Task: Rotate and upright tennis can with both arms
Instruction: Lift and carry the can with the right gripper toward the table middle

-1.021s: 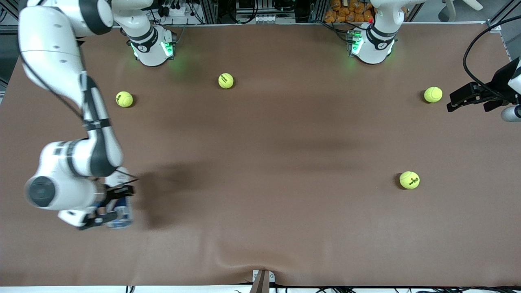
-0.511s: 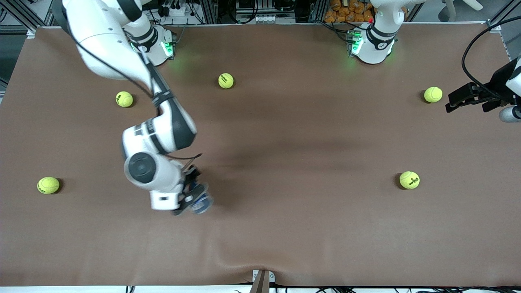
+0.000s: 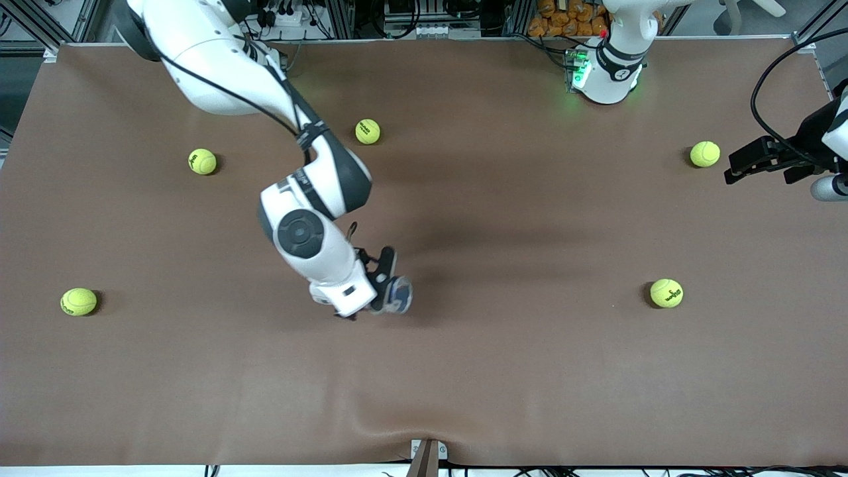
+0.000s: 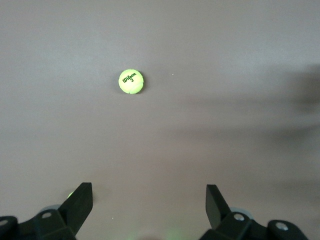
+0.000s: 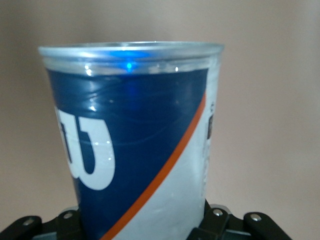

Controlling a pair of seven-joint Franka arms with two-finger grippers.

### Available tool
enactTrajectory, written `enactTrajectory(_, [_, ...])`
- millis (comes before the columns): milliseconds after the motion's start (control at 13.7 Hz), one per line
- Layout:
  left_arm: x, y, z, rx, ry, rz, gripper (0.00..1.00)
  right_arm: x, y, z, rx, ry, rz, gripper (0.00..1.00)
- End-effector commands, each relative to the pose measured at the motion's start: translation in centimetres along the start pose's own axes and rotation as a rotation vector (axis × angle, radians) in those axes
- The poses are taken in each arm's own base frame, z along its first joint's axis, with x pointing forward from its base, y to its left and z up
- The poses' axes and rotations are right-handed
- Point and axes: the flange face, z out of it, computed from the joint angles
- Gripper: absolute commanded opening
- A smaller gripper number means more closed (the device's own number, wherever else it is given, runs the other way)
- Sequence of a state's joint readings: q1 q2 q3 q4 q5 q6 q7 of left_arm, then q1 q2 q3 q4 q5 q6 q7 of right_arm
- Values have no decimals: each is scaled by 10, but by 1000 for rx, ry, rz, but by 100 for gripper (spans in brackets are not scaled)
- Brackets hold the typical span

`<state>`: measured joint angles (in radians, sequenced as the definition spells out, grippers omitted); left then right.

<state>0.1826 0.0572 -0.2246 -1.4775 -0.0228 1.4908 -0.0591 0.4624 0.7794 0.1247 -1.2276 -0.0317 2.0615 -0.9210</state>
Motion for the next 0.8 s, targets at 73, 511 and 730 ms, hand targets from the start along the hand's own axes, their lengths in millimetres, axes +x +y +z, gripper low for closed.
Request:
enactTrajectory(73, [4, 1, -1, 0, 18, 20, 100, 57, -49, 19, -15, -44, -165, 69])
enactTrajectory(511, [9, 1, 3, -2, 23, 21, 100, 91, -86, 65, -90, -152, -70, 59])
enactTrajectory(730, [9, 3, 2, -3, 27, 24, 100, 83, -75, 79, -100, -120, -13, 64])
